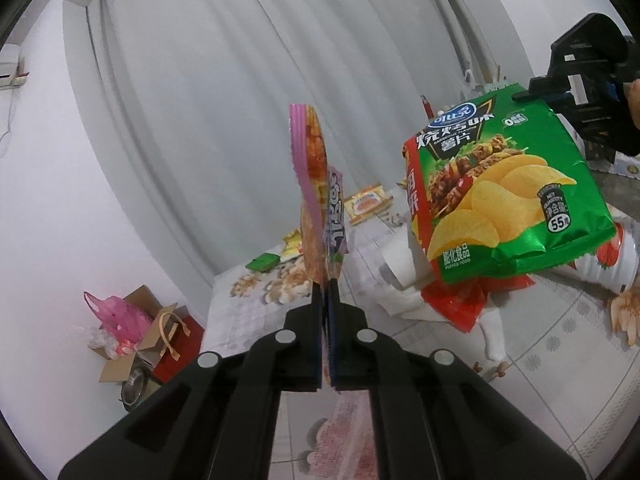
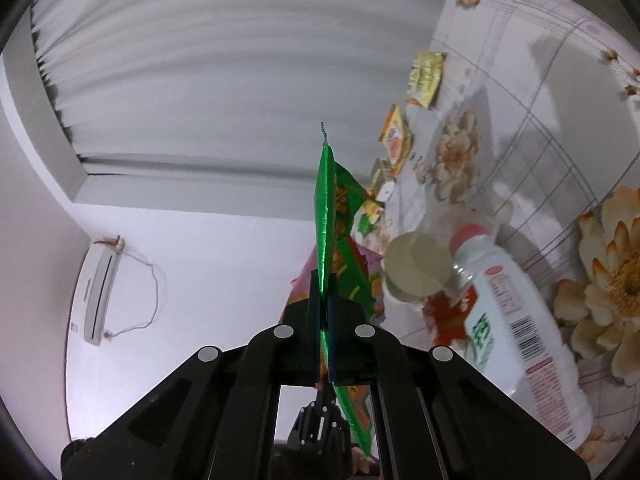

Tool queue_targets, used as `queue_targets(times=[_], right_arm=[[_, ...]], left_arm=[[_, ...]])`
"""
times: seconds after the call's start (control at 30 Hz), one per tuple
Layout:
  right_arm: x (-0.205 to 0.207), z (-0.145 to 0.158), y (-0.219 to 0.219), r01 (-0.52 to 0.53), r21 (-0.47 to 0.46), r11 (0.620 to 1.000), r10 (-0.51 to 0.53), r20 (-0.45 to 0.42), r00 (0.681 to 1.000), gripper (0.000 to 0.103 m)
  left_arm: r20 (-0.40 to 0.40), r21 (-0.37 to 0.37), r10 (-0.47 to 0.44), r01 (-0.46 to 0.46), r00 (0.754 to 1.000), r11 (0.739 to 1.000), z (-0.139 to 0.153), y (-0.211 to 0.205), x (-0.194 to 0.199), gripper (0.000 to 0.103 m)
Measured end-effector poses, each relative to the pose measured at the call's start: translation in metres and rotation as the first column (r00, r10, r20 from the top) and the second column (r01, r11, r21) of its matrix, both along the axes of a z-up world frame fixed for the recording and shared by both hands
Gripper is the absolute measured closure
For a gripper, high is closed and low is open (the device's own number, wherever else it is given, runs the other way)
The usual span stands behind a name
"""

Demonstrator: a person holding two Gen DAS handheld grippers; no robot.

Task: Collect trash
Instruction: 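Carry the pink box and green chip bag over the blue wastebasket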

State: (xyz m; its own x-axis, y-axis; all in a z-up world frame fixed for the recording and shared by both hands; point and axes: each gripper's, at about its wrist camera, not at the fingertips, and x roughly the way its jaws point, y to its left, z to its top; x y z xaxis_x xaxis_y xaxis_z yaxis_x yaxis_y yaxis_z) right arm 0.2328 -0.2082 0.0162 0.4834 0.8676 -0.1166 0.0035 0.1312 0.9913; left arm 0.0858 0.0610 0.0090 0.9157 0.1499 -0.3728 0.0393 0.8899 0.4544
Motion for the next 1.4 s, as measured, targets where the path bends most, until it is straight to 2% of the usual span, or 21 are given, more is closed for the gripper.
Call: queue_targets(times=[0.1,0.37,0.53,0.67,0.8,0.9,1.0,1.07,1.1,1.17,1.3,1.4], right_arm=[[0.0,0.005,0.002,-0.003,0.009,1.0,0.003,0.02,1.0,0.102],[-0.032,0.034,-0.016,0.017,0.035,0.999,-0.021,0.097,0.995,0.102],[-0.059,0.052,-0.043,0.079,0.045,0.996,-0.085,0.149,0.985,0.102],[-0.09,0.066,-0.076,0.151,0.051,0.987,-0.158,0.187,0.97,0.102],[-0.125,0.072,-0.115,0.252,0.053,0.966,-0.258,0.211,0.943,0.102],[-0.153,0.071,-0.144,0.332,0.056,0.941,-0.336,0.218,0.916,0.102],[-0.188,0.069,-0.181,0.428,0.056,0.902,-0.43,0.217,0.877,0.102],[-0.208,0.066,-0.199,0.492,0.046,0.87,-0.489,0.213,0.846,0.102],[-0.221,0.064,-0.211,0.527,0.039,0.849,-0.523,0.209,0.826,0.102],[-0.243,0.06,-0.229,0.584,0.023,0.811,-0.576,0.2,0.792,0.102],[-0.283,0.046,-0.26,0.697,-0.046,0.715,-0.683,0.166,0.712,0.102],[-0.305,0.029,-0.277,0.759,-0.11,0.642,-0.748,0.128,0.651,0.102]], left_arm=[[0.025,-0.003,0.003,-0.003,1.0,1.0,0.007,0.001,-0.006,0.101],[0.094,-0.043,-0.021,0.025,0.995,0.999,0.032,0.002,-0.025,0.101],[0.146,-0.086,-0.087,0.1,0.985,0.991,0.055,-0.004,-0.041,0.101],[0.169,-0.151,-0.184,0.21,0.968,0.966,0.073,-0.015,-0.052,0.101],[0.161,-0.234,-0.312,0.343,0.936,0.91,0.088,-0.035,-0.056,0.101],[0.142,-0.3,-0.408,0.432,0.902,0.851,0.097,-0.055,-0.054,0.101],[0.113,-0.367,-0.505,0.508,0.856,0.779,0.103,-0.081,-0.048,0.101],[0.091,-0.401,-0.564,0.549,0.821,0.734,0.105,-0.102,-0.044,0.101],[0.078,-0.424,-0.603,0.574,0.794,0.701,0.106,-0.118,-0.042,0.101],[0.055,-0.45,-0.655,0.605,0.753,0.657,0.106,-0.143,-0.038,0.101],[-0.002,-0.488,-0.742,0.646,0.671,0.586,0.101,-0.203,-0.038,0.101],[-0.063,-0.513,-0.786,0.656,0.615,0.554,0.093,-0.25,-0.024,0.101]])
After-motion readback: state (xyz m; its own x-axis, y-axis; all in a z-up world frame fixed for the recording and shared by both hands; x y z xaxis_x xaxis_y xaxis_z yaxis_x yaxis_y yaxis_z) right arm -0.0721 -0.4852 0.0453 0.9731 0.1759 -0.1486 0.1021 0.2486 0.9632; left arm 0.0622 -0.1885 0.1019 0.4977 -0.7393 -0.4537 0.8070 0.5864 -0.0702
